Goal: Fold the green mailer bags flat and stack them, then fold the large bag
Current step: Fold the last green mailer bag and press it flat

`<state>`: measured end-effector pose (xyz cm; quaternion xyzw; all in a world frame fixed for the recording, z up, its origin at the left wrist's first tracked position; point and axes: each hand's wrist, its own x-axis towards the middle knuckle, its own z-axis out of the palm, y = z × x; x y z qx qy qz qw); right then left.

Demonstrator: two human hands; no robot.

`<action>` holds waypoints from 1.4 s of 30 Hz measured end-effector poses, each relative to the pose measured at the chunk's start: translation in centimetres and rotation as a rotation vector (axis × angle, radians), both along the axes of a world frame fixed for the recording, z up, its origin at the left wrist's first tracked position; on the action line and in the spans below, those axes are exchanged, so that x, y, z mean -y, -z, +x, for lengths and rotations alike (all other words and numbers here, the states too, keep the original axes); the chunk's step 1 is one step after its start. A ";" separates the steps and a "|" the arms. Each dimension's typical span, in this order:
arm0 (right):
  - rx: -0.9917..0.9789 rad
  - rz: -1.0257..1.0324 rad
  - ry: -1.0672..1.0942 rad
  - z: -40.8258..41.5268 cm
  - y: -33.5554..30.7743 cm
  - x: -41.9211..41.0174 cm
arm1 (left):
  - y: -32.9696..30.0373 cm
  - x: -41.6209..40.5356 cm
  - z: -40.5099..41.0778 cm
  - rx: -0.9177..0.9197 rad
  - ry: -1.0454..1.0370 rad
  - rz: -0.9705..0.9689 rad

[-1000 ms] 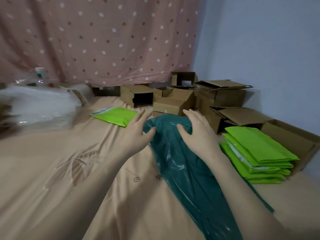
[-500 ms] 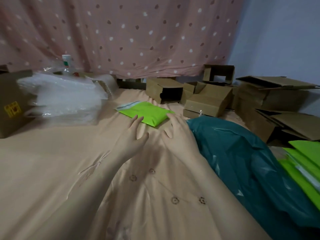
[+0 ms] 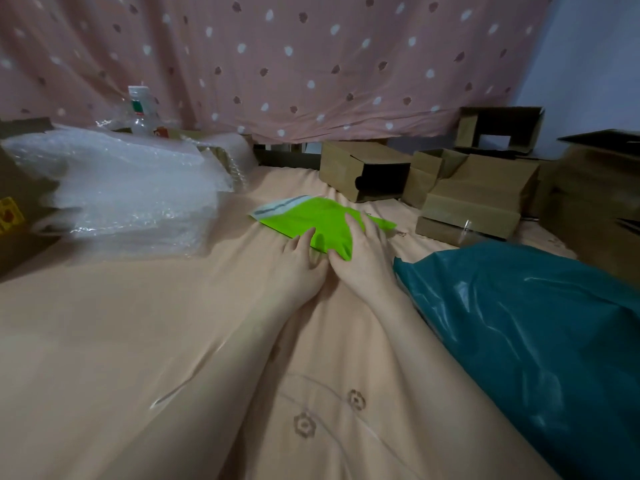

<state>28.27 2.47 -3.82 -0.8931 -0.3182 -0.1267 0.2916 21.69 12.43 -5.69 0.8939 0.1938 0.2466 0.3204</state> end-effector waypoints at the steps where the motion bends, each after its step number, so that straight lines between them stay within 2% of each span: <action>1: -0.005 -0.022 0.009 0.4 0.2 -0.1 | 0.2 -0.2 0.4 -0.010 -0.015 0.020; 6: -0.086 -0.106 0.032 1.5 1.9 -0.4 | 1.0 -0.6 1.3 -0.034 -0.099 0.013; 9: -0.120 -0.050 0.000 1.3 2.3 -0.5 | 0.9 -0.6 1.4 -0.054 -0.114 0.000; 12: -0.068 -0.027 -0.004 1.0 2.0 -0.3 | 0.5 -0.7 1.3 -0.084 -0.084 -0.011; 15: 0.104 -0.053 0.053 0.1 1.6 -0.3 | 0.0 -1.0 1.2 0.087 -0.004 -0.245; 17: 0.197 0.024 0.088 -0.6 0.9 -0.5 | -0.4 -1.0 1.2 0.255 0.041 -0.450; 20: 0.265 0.280 0.111 -1.0 0.0 -0.7 | -0.7 -0.9 1.0 0.383 -0.004 -0.533; 21: 0.282 0.298 0.111 -0.8 -0.2 -0.7 | -0.5 -1.0 0.9 0.404 -0.005 -0.542; 23: 0.228 0.214 0.127 0.0 -0.1 -0.7 | 0.2 -1.6 1.1 0.385 0.009 -0.521; 25: 0.084 0.117 0.146 0.5 0.4 -0.6 | 0.5 -1.8 1.2 0.327 0.016 -0.487; 29: -0.122 0.091 0.124 0.7 1.2 -0.1 | -0.2 -1.4 1.0 0.340 0.043 -0.524; 33: -0.172 0.219 0.103 1.0 1.1 0.0 | -0.6 -1.3 0.7 0.401 0.052 -0.539; 37: -0.271 0.349 0.068 0.8 0.9 -0.1 | -0.8 -1.1 0.4 0.484 0.064 -0.640; 42: -0.273 0.462 0.037 0.7 0.3 -0.2 | -1.1 -1.1 0.1 0.602 0.098 -0.629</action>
